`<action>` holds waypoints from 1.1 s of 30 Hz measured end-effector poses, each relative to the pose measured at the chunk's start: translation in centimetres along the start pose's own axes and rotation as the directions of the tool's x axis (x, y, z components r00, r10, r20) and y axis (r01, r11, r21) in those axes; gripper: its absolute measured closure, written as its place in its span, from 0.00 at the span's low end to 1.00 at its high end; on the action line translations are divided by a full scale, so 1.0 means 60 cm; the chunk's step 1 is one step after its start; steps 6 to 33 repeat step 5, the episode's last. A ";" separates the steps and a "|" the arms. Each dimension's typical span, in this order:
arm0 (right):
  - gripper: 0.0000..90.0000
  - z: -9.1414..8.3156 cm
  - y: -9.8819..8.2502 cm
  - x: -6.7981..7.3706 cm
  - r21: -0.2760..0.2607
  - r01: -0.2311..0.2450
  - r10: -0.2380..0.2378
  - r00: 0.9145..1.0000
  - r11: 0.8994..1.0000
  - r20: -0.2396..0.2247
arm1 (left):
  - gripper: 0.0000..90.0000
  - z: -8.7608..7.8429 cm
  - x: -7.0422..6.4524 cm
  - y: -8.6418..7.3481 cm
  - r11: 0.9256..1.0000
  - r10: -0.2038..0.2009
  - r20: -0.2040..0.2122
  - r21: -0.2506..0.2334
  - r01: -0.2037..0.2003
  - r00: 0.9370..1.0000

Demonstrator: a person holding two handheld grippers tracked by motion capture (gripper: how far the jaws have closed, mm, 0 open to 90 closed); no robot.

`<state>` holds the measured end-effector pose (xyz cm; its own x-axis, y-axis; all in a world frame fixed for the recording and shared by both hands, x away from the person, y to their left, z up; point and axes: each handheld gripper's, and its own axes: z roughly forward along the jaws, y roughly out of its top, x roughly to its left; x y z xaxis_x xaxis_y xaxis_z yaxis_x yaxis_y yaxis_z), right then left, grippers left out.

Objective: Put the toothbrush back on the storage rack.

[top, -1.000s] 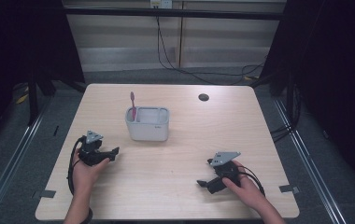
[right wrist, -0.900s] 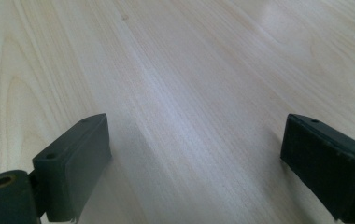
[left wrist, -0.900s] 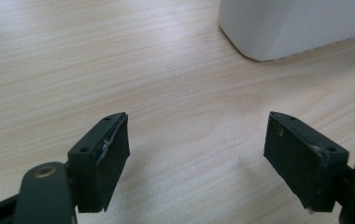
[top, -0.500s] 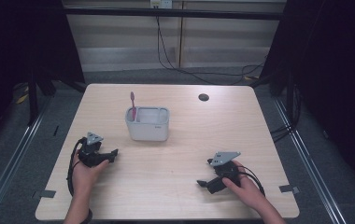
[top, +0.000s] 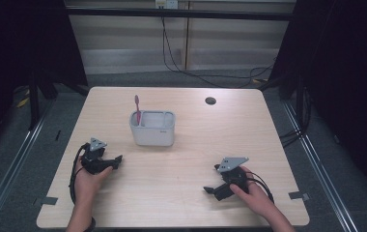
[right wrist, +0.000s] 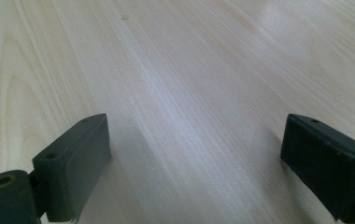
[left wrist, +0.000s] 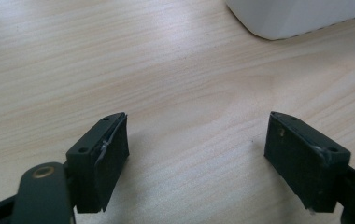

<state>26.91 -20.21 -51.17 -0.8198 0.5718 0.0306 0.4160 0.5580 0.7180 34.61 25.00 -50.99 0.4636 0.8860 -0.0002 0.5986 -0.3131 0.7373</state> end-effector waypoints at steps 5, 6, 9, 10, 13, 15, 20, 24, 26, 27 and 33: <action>0.09 0.000 0.000 0.000 0.000 -0.001 0.001 1.000 1.000 0.000 | 0.24 0.000 0.000 0.000 1.000 0.000 0.003 0.003 0.000 1.000; 0.09 0.000 0.000 0.000 0.000 -0.001 0.001 1.000 1.000 0.000 | 0.24 0.000 0.000 0.000 1.000 0.000 0.003 0.003 0.000 1.000; 0.09 0.000 0.000 0.000 0.000 -0.001 0.001 1.000 1.000 0.000 | 0.24 0.000 0.000 0.000 1.000 0.000 0.003 0.003 0.000 1.000; 0.09 0.000 0.000 0.000 0.000 -0.001 0.001 1.000 1.000 0.000 | 0.24 0.000 0.000 0.000 1.000 0.000 0.003 0.003 0.000 1.000; 0.09 0.000 0.000 0.000 0.000 -0.001 0.001 1.000 1.000 0.000 | 0.24 0.000 0.000 0.000 1.000 0.000 0.003 0.003 0.000 1.000; 0.09 0.000 0.000 0.000 0.000 -0.001 0.001 1.000 1.000 0.000 | 0.24 0.000 0.000 0.000 1.000 0.000 0.003 0.003 0.000 1.000; 0.09 0.000 0.000 0.000 0.000 -0.001 0.001 1.000 1.000 0.000 | 0.24 0.000 0.000 0.000 1.000 0.000 0.003 0.003 0.000 1.000; 0.09 0.000 0.000 0.000 0.000 -0.001 0.001 1.000 1.000 0.000 | 0.24 0.000 0.000 0.000 1.000 0.000 0.003 0.003 0.000 1.000; 0.09 0.000 0.000 0.000 0.000 -0.001 0.001 1.000 1.000 0.000 | 0.24 0.000 0.000 0.000 1.000 0.000 0.003 0.003 0.000 1.000; 0.09 0.000 0.000 0.000 0.000 -0.001 0.001 1.000 1.000 0.000 | 0.24 0.000 0.000 0.000 1.000 0.000 0.003 0.003 0.000 1.000; 0.09 0.000 0.000 0.000 0.000 -0.001 0.001 1.000 1.000 0.000 | 0.24 0.000 0.000 0.000 1.000 0.000 0.003 0.003 0.000 1.000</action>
